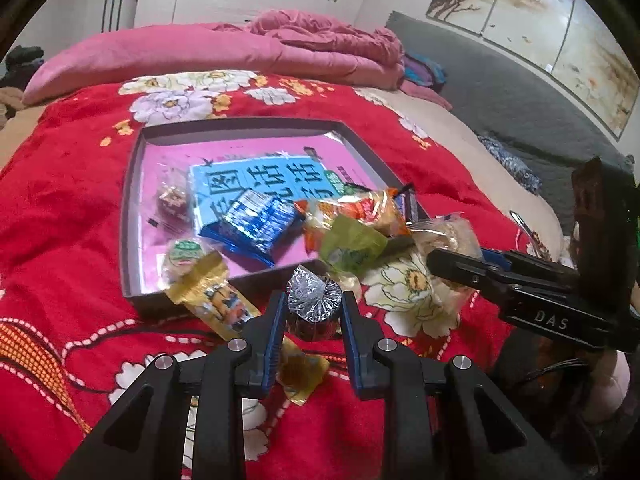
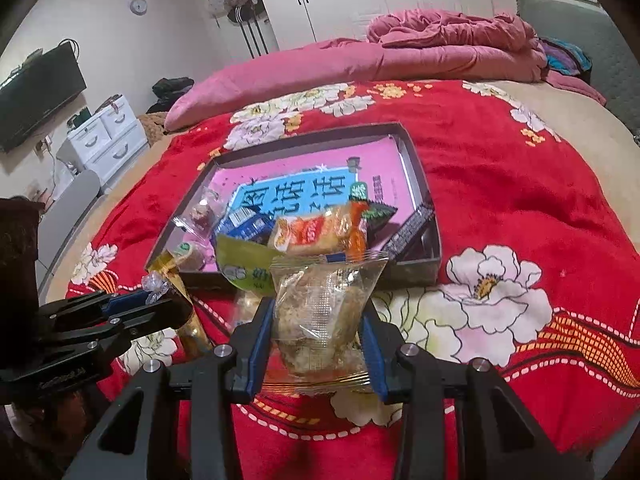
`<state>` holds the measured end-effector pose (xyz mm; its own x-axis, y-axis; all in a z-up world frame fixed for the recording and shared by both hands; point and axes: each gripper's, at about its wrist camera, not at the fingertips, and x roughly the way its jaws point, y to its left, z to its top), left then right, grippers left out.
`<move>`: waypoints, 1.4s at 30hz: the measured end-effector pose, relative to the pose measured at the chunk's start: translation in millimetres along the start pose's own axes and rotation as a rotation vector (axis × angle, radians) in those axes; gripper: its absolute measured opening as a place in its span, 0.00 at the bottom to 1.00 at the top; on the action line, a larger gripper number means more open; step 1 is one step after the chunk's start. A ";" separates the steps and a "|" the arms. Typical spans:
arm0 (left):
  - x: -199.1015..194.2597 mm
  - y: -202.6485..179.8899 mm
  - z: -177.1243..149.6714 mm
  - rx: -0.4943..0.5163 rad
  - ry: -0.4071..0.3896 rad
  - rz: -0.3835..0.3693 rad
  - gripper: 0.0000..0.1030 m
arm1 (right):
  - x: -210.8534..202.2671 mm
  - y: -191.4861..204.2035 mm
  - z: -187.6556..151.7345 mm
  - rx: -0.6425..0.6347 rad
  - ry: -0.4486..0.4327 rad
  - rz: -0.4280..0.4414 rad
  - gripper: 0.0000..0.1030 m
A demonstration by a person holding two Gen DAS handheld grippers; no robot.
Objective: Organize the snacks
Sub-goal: 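Carry the foil candy and clear pastry bag over the tray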
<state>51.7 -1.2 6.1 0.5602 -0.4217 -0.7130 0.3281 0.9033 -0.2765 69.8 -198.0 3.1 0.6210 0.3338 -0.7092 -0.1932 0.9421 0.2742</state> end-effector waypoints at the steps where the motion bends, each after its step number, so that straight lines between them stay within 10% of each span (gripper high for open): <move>1: -1.0 1.9 0.9 -0.006 -0.004 -0.001 0.27 | -1.2 0.9 1.7 0.000 -0.005 0.002 0.40; 42: -28.8 66.6 24.4 -0.133 -0.121 0.144 0.27 | 1.3 31.9 45.0 -0.019 -0.084 0.056 0.40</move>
<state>76.0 69.2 24.0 0.6834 -0.2870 -0.6712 0.1393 0.9538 -0.2661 98.6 -169.0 40.2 0.6703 0.3830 -0.6356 -0.2432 0.9226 0.2995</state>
